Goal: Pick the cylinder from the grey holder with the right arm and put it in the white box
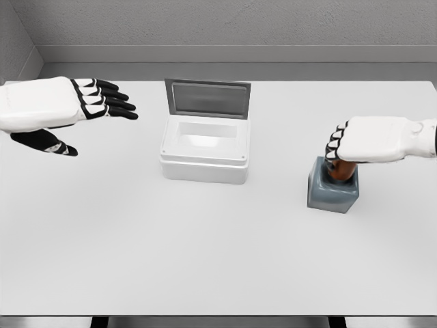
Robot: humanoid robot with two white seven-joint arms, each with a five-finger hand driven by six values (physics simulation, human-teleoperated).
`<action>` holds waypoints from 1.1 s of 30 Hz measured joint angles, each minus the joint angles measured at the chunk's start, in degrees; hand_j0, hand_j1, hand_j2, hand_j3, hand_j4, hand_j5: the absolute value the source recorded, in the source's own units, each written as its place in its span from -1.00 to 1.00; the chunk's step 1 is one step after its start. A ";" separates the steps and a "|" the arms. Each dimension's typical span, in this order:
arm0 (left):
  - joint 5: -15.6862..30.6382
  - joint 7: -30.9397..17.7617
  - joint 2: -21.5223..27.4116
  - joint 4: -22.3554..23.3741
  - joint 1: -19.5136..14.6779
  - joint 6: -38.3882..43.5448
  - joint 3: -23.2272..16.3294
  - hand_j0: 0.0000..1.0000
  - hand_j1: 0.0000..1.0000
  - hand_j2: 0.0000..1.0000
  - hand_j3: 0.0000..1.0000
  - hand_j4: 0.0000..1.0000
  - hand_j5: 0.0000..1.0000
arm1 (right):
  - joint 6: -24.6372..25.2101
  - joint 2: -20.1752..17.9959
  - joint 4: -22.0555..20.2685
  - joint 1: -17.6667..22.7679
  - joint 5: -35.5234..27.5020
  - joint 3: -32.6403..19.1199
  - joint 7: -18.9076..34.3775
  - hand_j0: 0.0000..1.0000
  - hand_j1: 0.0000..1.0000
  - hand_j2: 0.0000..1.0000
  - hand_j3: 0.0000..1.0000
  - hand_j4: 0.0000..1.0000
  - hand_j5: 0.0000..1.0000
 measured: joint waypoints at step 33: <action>0.10 0.00 -0.38 0.00 -1.58 -0.01 0.14 1.00 1.00 1.00 1.00 1.00 1.00 | -0.03 9.98 0.50 -7.82 1.99 -0.20 0.01 -0.01 -0.01 -0.01 -0.01 -0.01 -0.01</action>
